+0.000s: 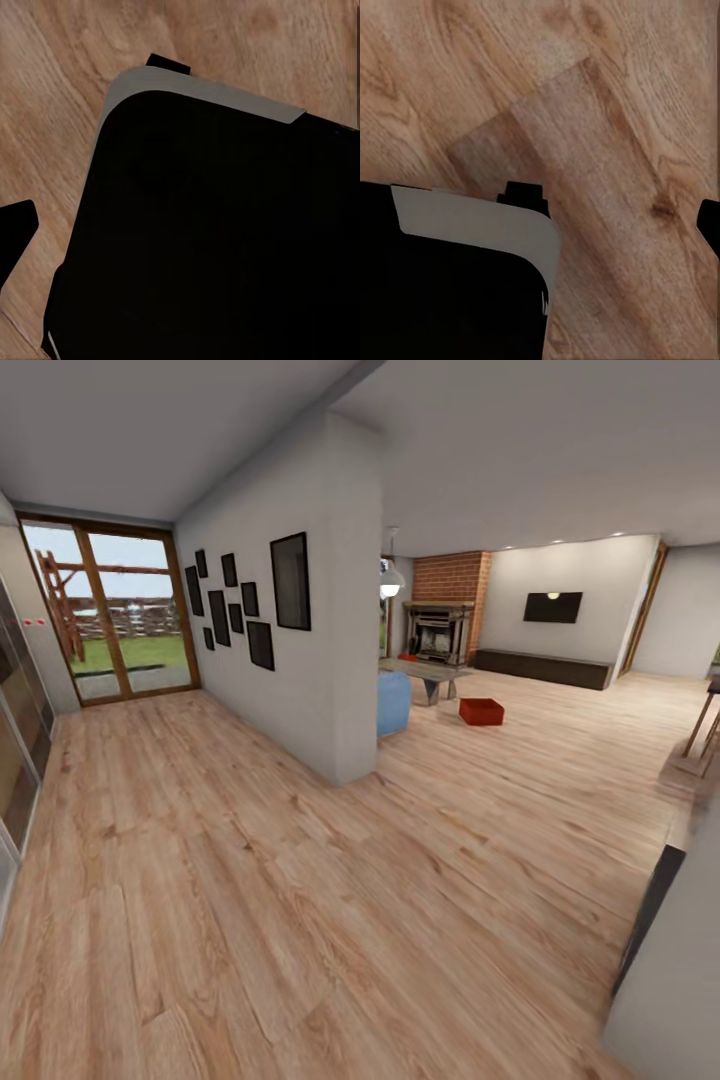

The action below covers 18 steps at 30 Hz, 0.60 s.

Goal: Move the two storage containers from the living room to the garage. In the garage, place one container on the floor and stack the other container on top of it (either order is fine).

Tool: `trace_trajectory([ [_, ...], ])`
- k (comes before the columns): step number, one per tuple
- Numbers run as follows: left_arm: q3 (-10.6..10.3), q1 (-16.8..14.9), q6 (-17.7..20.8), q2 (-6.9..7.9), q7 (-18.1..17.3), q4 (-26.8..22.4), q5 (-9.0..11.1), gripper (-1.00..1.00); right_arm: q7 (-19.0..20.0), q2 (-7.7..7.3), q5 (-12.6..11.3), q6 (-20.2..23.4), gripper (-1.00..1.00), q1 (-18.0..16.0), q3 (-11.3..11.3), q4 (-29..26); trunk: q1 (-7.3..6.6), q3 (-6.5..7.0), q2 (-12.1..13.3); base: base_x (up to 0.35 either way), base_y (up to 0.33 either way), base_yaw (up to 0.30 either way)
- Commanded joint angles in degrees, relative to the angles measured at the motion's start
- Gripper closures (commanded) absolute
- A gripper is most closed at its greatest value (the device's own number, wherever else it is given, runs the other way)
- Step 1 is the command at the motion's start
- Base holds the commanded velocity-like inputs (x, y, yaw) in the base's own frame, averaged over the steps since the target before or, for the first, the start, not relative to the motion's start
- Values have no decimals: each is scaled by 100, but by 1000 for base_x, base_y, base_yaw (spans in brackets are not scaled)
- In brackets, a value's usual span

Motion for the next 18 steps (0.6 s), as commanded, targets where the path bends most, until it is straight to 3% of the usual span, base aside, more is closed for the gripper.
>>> trace_trajectory([
  [1,8,-2,-11,0,-1,-1,23,-100,7,-4,23,-34,-100,-8,29,19,3,-6,-3,322,0,1],
  [18,8,-2,-3,-4,-1,3,-5,-100,-1,-8,24,-42,-100,-8,39,16,3,-6,-3,322,0,0],
])
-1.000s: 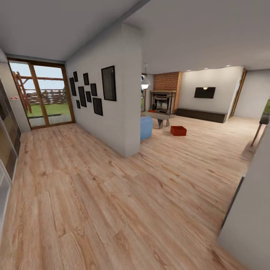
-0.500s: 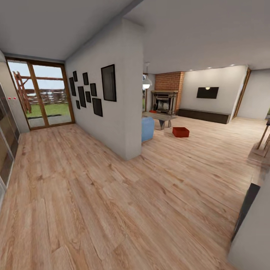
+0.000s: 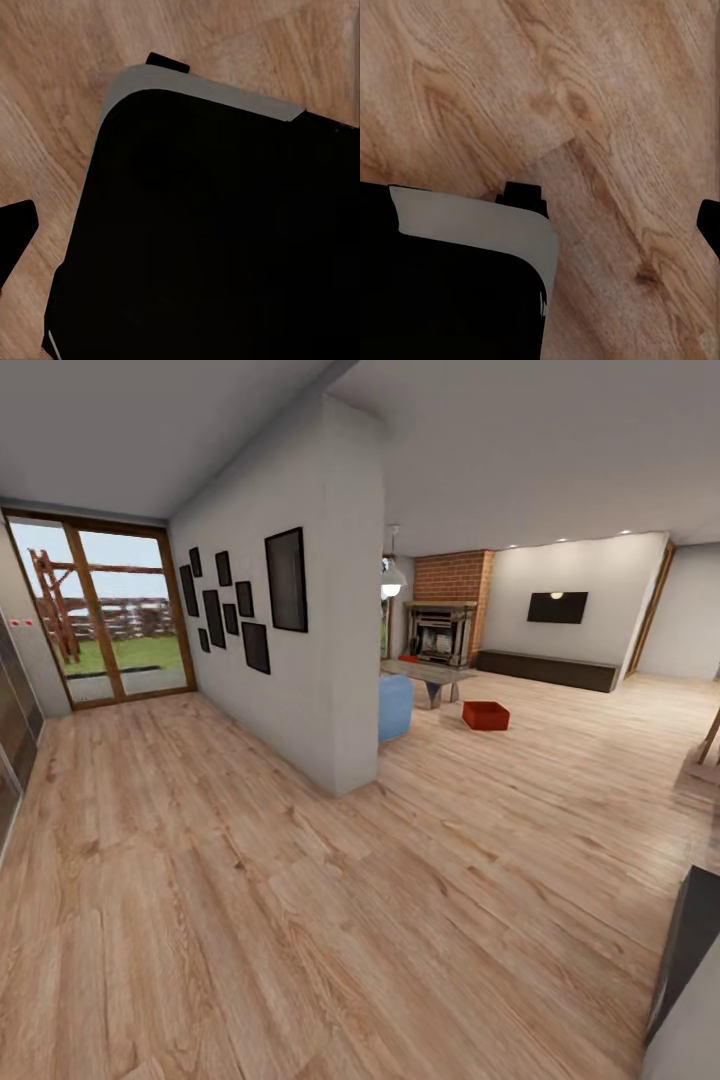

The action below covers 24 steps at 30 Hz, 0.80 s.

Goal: Move the two storage containers from the living room to the garage. In the garage, place one container on the floor and stack the other container on top of it (either order is fine).

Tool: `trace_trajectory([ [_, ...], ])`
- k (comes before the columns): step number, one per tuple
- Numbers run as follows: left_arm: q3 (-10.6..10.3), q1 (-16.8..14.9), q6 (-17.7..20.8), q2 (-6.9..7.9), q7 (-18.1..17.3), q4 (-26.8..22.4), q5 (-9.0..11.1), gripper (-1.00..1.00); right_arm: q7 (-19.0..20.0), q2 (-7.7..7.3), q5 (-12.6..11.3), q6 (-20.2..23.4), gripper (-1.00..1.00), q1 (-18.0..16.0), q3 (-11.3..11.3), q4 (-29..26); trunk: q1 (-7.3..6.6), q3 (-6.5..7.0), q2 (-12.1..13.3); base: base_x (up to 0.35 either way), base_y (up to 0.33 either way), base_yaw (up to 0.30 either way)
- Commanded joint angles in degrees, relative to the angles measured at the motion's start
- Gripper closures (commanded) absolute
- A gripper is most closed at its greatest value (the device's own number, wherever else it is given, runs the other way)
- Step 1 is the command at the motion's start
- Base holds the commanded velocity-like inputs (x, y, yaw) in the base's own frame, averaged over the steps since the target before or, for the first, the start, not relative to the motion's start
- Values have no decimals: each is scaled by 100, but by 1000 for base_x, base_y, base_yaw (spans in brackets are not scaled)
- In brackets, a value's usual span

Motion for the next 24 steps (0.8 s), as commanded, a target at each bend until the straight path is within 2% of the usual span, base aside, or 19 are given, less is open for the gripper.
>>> trace_trajectory([
  [1,8,-2,-10,2,-1,0,23,-100,7,2,22,-34,-100,-8,28,18,3,-6,-3,322,0,0],
  [8,8,-2,-7,3,-1,-5,32,-100,6,7,22,-34,-100,-8,28,18,3,-6,-3,323,0,-106],
  [24,8,-2,5,5,-1,-7,44,-100,6,8,23,-42,-100,-8,28,18,3,-6,-3,323,20,-260],
])
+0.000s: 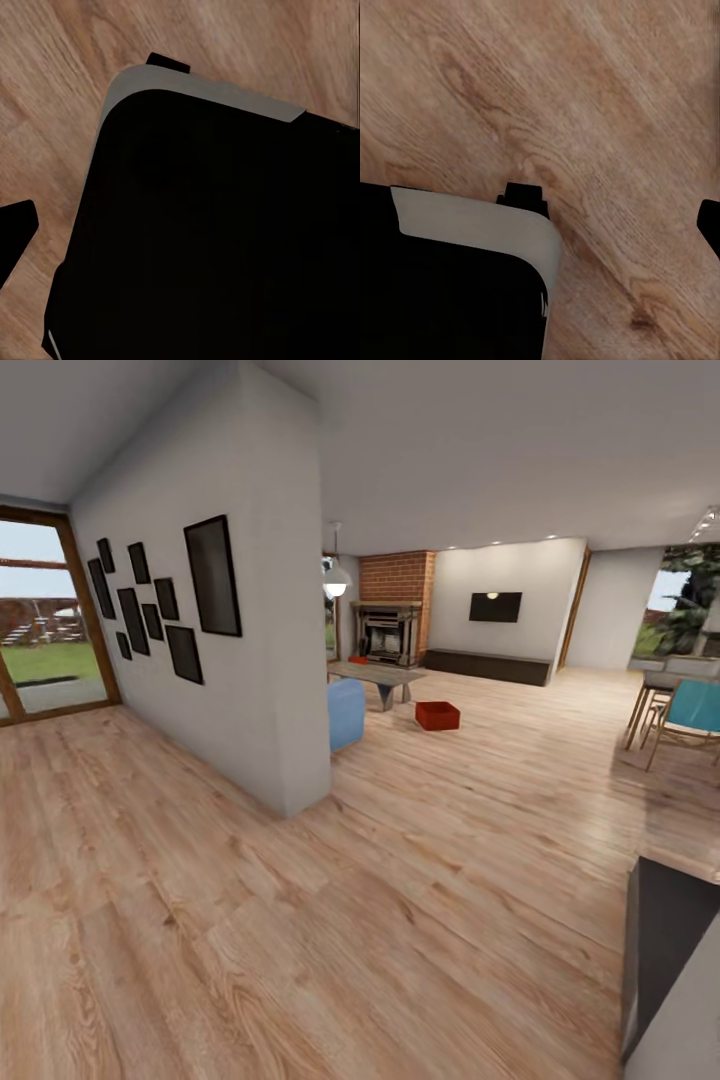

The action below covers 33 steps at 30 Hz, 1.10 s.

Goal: Move the two storage containers from the living room to the garage. In the garage, place one container on the floor and stack the other container on top of it (either order is fine).

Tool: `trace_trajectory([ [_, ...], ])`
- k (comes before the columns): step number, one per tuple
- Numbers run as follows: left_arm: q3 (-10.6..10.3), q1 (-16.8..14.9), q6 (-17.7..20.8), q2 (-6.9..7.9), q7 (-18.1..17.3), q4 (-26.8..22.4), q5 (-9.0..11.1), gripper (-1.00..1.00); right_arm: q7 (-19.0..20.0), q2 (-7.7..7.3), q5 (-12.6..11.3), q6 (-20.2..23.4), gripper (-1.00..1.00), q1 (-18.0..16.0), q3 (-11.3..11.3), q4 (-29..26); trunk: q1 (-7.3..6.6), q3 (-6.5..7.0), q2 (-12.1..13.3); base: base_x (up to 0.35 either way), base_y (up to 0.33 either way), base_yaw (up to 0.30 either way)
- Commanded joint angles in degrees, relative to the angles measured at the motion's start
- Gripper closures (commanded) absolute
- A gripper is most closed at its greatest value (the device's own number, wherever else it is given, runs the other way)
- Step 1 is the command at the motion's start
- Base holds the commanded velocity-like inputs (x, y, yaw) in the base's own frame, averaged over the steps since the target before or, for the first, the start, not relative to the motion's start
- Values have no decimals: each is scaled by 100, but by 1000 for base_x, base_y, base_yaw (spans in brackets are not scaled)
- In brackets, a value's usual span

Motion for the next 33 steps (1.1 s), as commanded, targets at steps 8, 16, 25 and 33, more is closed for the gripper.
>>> trace_trajectory([
  [8,8,-1,-23,-16,-1,3,23,-100,6,-1,25,-27,-100,-9,29,16,3,-6,-3,323,77,-273],
  [16,8,-1,-23,-18,-1,4,23,-100,6,-1,28,-29,-100,-9,29,15,3,-6,-3,323,78,-273],
  [25,8,-1,-23,-18,-1,6,14,-100,6,-1,31,-27,-100,-9,29,16,3,-6,-3,323,30,-273],
  [33,8,-1,-23,-18,-1,5,15,-100,6,-1,31,-25,-100,-9,29,16,3,-6,-3,323,0,-273],
])
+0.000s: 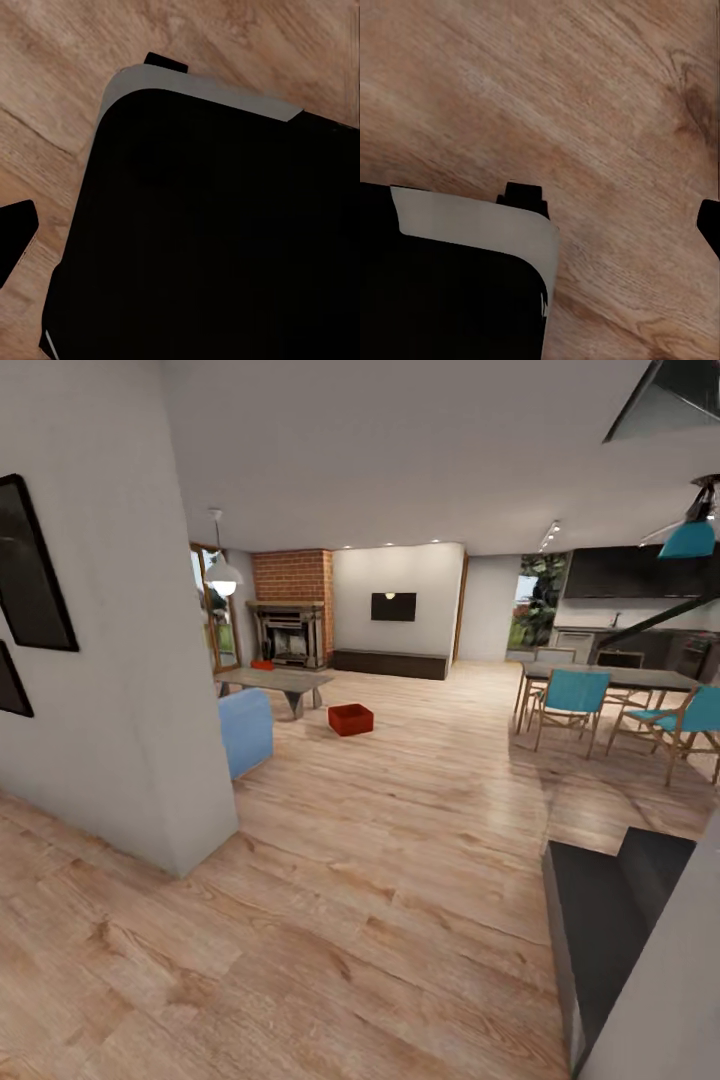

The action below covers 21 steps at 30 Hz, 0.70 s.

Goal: Move the two storage containers from the living room to the garage. In the garage, place one container on the floor and stack the other container on top of it (either order is fine).

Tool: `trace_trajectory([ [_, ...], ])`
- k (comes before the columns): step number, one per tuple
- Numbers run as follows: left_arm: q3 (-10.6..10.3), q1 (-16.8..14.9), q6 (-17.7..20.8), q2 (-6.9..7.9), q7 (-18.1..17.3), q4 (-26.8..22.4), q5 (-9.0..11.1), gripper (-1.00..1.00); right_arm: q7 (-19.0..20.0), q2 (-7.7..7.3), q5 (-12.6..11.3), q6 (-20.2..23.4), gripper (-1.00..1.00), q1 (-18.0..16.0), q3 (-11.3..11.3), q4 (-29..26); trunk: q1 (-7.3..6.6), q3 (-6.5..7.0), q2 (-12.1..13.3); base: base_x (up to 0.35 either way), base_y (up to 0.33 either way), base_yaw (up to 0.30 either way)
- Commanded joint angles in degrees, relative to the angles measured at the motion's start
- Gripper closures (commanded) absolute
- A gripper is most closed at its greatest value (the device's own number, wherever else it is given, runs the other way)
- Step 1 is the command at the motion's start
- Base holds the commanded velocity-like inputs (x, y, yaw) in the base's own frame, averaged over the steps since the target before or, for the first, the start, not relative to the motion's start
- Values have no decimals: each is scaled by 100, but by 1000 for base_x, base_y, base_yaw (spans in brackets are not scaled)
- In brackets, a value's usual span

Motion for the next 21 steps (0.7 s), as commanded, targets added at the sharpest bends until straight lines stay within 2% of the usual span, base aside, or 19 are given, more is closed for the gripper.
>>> trace_trajectory([
  [1,8,-1,-10,-1,-1,0,27,-100,7,-1,23,-31,-100,-9,29,17,3,-6,-3,323,0,-273],
  [21,8,-1,-10,12,-1,-1,33,-100,7,-1,23,-30,-100,-9,29,19,3,-6,-3,323,0,-273],
])
